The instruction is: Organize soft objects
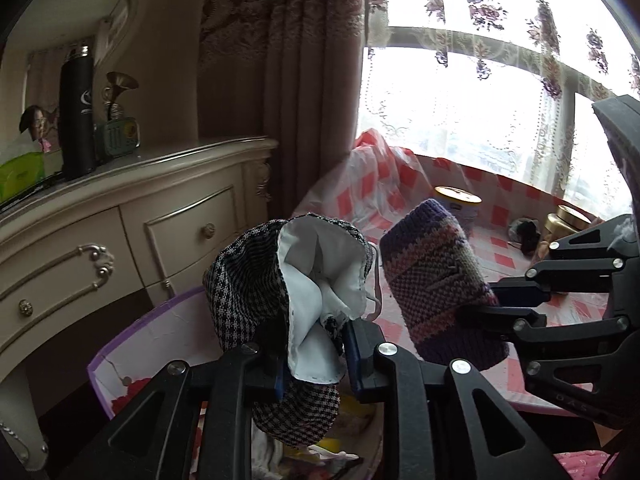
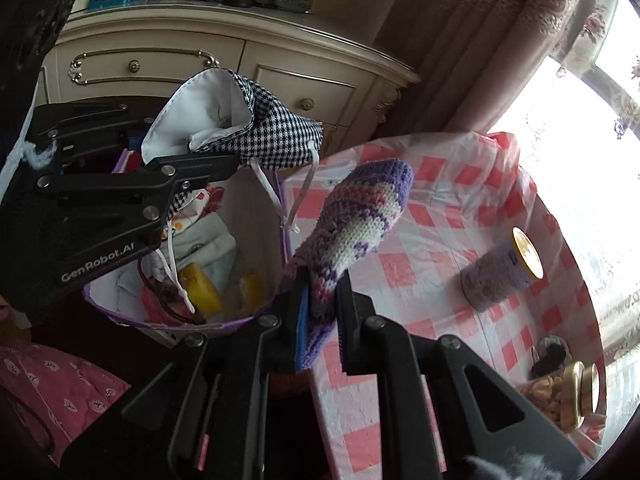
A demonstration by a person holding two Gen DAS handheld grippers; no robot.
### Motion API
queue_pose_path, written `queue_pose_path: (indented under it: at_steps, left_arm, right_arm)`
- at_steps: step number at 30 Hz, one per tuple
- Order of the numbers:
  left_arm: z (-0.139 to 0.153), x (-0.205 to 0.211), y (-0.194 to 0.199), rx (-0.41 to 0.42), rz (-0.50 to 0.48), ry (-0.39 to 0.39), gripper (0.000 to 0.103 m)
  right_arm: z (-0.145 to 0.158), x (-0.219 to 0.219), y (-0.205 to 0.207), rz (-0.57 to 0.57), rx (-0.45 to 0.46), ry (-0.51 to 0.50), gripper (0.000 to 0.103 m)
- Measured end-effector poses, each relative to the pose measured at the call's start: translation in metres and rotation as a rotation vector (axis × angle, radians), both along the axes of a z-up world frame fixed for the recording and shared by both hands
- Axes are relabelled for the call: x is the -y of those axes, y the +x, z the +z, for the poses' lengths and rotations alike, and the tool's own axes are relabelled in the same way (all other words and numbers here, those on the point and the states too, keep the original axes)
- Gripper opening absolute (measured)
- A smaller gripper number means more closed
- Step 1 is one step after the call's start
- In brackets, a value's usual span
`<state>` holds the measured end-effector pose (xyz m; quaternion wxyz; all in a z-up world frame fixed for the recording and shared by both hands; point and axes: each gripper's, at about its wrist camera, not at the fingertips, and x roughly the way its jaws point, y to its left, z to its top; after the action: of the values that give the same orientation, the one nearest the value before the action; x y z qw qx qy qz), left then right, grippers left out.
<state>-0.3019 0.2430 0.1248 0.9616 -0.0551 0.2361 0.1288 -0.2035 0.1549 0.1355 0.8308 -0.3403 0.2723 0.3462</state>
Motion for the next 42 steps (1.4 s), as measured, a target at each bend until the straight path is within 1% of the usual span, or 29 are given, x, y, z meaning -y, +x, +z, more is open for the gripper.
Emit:
queue_pose_path:
  at_steps: [4,7,8,9,10,11,12,13,15,17,19,21,22,24,26,28,29,31,32,34,36,39,42]
  left_arm:
    - [-0.015,-0.030,-0.007,-0.040,0.089,-0.014,0.025]
    - [-0.032,-0.050,-0.008,-0.100,0.159,-0.023,0.026]
    - [-0.038,-0.057,-0.008,-0.124,0.184,-0.035,0.031]
    - [-0.044,-0.064,-0.008,-0.148,0.212,-0.055,0.040]
    - [-0.050,-0.073,-0.008,-0.171,0.239,-0.087,0.047]
    - [-0.056,-0.081,-0.008,-0.192,0.264,-0.122,0.062]
    - [-0.061,-0.088,-0.009,-0.206,0.291,-0.154,0.072]
    - [-0.064,-0.094,-0.012,-0.208,0.321,-0.176,0.074]
    - [-0.065,-0.099,-0.020,-0.189,0.376,-0.203,0.080]
    - [-0.065,-0.096,-0.019,-0.177,0.378,-0.221,0.082]
    - [-0.064,-0.086,-0.012,-0.182,0.348,-0.226,0.082]
    - [-0.061,-0.067,0.003,-0.190,0.272,-0.230,0.082]
    - [-0.058,-0.056,0.019,-0.198,0.215,-0.227,0.082]
    - [-0.056,-0.021,0.046,-0.227,0.086,-0.195,0.082]
    - [-0.056,0.024,0.076,-0.271,-0.076,-0.166,0.082]
    - [-0.060,0.070,0.109,-0.328,-0.251,-0.189,0.082]
    - [-0.063,0.093,0.126,-0.355,-0.319,-0.200,0.082]
    - [-0.068,0.134,0.160,-0.392,-0.426,-0.212,0.082]
    - [-0.070,0.153,0.178,-0.398,-0.463,-0.205,0.082]
    - [-0.073,0.187,0.212,-0.400,-0.501,-0.166,0.082]
    - [-0.082,0.212,0.249,-0.424,-0.520,-0.159,0.082]
    - [-0.098,0.230,0.291,-0.450,-0.499,-0.180,0.083]
    - [-0.107,0.244,0.315,-0.466,-0.497,-0.149,0.083]
  right_arm:
    - [-0.004,-0.020,-0.003,0.065,-0.052,0.030,0.015]
    - [-0.015,-0.039,-0.004,0.101,-0.106,0.040,0.015]
    - [-0.020,-0.044,-0.004,0.115,-0.130,0.048,0.016]
    - [-0.025,-0.049,-0.003,0.135,-0.159,0.062,0.019]
    - [-0.031,-0.054,-0.001,0.153,-0.192,0.076,0.020]
    - [-0.036,-0.057,0.002,0.164,-0.224,0.086,0.025]
    - [-0.042,-0.058,0.006,0.162,-0.247,0.092,0.032]
    - [-0.045,-0.056,0.010,0.150,-0.259,0.103,0.036]
    - [-0.047,-0.045,0.018,0.125,-0.281,0.140,0.049]
    - [-0.045,-0.024,0.027,0.090,-0.282,0.174,0.054]
    - [-0.040,0.006,0.036,0.031,-0.253,0.195,0.057]
    - [-0.037,0.045,0.046,-0.062,-0.210,0.209,0.060]
    - [-0.037,0.070,0.051,-0.118,-0.189,0.218,0.061]
    - [-0.040,0.122,0.058,-0.238,-0.175,0.241,0.062]
    - [-0.049,0.184,0.066,-0.392,-0.182,0.267,0.062]
    - [-0.062,0.243,0.074,-0.550,-0.189,0.288,0.062]
    - [-0.069,0.273,0.077,-0.628,-0.193,0.299,0.062]
    - [-0.079,0.333,0.084,-0.785,-0.197,0.319,0.062]
    - [-0.082,0.360,0.087,-0.861,-0.191,0.327,0.062]
    - [-0.082,0.408,0.097,-0.981,-0.176,0.358,0.062]
    - [-0.076,0.450,0.109,-1.063,-0.159,0.400,0.062]
    - [-0.069,0.490,0.137,-1.112,-0.141,0.421,0.062]
    - [-0.062,0.514,0.175,-1.087,-0.106,0.419,0.062]
